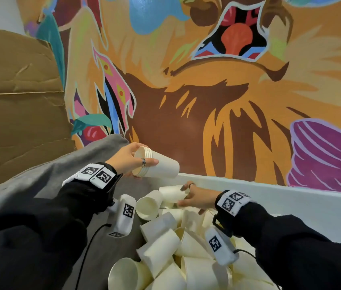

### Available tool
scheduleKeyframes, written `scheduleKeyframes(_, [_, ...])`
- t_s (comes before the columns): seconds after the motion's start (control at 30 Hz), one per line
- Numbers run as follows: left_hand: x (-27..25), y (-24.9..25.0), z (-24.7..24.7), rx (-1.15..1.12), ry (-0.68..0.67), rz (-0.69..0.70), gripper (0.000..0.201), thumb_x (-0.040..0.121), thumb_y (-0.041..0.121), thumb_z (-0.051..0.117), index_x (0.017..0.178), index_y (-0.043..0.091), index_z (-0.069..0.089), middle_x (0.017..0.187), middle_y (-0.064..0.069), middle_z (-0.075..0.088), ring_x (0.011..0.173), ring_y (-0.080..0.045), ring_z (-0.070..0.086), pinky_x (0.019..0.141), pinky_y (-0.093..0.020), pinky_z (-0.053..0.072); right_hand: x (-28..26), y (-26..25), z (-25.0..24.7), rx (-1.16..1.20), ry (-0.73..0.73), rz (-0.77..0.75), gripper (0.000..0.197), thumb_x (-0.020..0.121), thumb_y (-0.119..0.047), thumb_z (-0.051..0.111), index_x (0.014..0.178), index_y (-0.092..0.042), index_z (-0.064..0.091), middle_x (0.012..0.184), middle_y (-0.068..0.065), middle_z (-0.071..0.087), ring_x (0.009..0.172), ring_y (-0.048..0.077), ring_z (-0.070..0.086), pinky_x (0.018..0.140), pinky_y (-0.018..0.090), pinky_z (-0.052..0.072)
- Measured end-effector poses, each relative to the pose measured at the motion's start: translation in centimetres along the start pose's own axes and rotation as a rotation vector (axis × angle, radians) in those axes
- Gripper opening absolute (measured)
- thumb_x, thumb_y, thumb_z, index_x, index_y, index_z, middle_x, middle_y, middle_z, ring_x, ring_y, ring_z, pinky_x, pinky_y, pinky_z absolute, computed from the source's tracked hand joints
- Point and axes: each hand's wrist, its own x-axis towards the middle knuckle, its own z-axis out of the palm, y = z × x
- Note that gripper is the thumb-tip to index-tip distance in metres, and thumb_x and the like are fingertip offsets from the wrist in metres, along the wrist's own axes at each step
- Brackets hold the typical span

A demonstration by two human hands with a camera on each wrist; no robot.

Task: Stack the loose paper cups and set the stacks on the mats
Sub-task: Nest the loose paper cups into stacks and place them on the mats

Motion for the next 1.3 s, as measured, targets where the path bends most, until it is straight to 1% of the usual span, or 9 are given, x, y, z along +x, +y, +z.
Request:
scheduleKeyframes(0.23, [0.0,-0.9,-1.1,0.069,0.040,-0.008,0.049,0.074,0.030,0.077,0.114,0.023,0.051,0.116,-0.009,0.056,0.099,-0.027,0.060,0.065,-0.042,0.060,1.7,-1.4,2.8,-0.248,-0.070,0.007,0.059,0.089,-0.039,0.060,0.136,-0.016,0.031,0.135,0.006,0.050,0.114,0.025,0.052,0.095,0.038,0.047])
scheduleKeyframes(0.37, [0.3,-1.6,-2.0,0.100,0.061,0.020,0.056,0.072,0.033,0.079,0.119,0.017,0.053,0.115,-0.009,0.057,0.097,-0.024,0.061,0.050,-0.032,0.057,2.5,-2.3,3.9,-0.287,0.003,-0.051,0.051,0.090,-0.034,0.060,0.129,-0.009,0.038,0.128,0.011,0.052,0.094,0.020,0.048,0.065,0.025,0.042])
scheduleKeyframes(0.4, [0.4,-1.7,-2.2,0.105,0.075,0.029,0.055,0.072,0.033,0.079,0.119,0.017,0.053,0.115,-0.009,0.058,0.097,-0.024,0.061,0.049,-0.032,0.056,2.7,-2.7,3.9,-0.289,0.034,-0.080,0.048,0.089,-0.032,0.061,0.127,-0.008,0.041,0.127,0.012,0.052,0.094,0.020,0.049,0.066,0.026,0.043])
scheduleKeyframes(0.53, [0.8,-2.0,-2.6,0.116,0.116,0.046,0.058,0.073,0.031,0.078,0.122,0.016,0.051,0.115,-0.007,0.057,0.102,-0.025,0.059,0.051,-0.032,0.057,3.6,-4.0,3.9,-0.341,0.021,-0.206,0.035,0.089,-0.025,0.058,0.123,-0.017,0.058,0.127,0.013,0.046,0.116,0.030,0.049,0.099,0.037,0.042])
scheduleKeyframes(0.7, [1.5,-2.2,-2.8,0.168,0.137,0.055,0.060,0.074,0.033,0.077,0.124,0.015,0.050,0.114,-0.006,0.056,0.103,-0.025,0.057,0.049,-0.026,0.053,4.4,-4.3,5.2,-0.618,-0.057,-0.129,0.047,0.094,-0.023,0.046,0.141,-0.020,0.043,0.151,0.011,0.022,0.135,0.039,0.025,0.112,0.044,0.026])
scheduleKeyframes(0.87, [1.9,-2.3,-2.7,0.177,0.145,0.061,0.057,0.076,0.031,0.076,0.123,0.015,0.049,0.113,-0.005,0.055,0.104,-0.024,0.056,0.053,-0.029,0.054,4.6,-4.4,5.4,-0.551,0.014,-0.138,0.053,0.094,-0.018,0.048,0.143,-0.005,0.034,0.152,0.006,0.022,0.133,0.035,0.028,0.110,0.041,0.029])
scheduleKeyframes(1.13, [1.4,-1.3,-2.7,0.049,0.186,0.069,0.052,0.076,0.027,0.076,0.120,0.018,0.049,0.118,-0.008,0.053,0.106,-0.027,0.054,0.065,-0.042,0.059,3.1,-3.8,1.5,-0.356,0.179,-0.178,0.058,0.092,-0.024,0.054,0.141,-0.001,0.032,0.145,0.010,0.026,0.131,0.034,0.030,0.108,0.038,0.030])
scheduleKeyframes(1.2, [1.2,-0.8,-2.6,0.033,0.198,0.085,0.055,0.077,0.027,0.075,0.124,0.016,0.049,0.121,-0.009,0.052,0.107,-0.026,0.053,0.063,-0.037,0.059,2.3,-3.2,0.1,-0.280,0.243,-0.174,0.073,0.082,-0.037,0.069,0.137,-0.001,0.036,0.137,0.010,0.031,0.127,0.029,0.034,0.106,0.035,0.033])
scheduleKeyframes(1.3, [0.6,0.0,-2.3,0.026,0.200,0.100,0.053,0.078,0.028,0.074,0.123,0.017,0.049,0.124,-0.010,0.052,0.104,-0.024,0.052,0.047,-0.018,0.054,1.0,-2.0,-1.6,-0.146,0.355,-0.144,0.090,0.065,-0.045,0.082,0.131,-0.002,0.040,0.130,0.006,0.034,0.122,0.024,0.040,0.101,0.033,0.037])
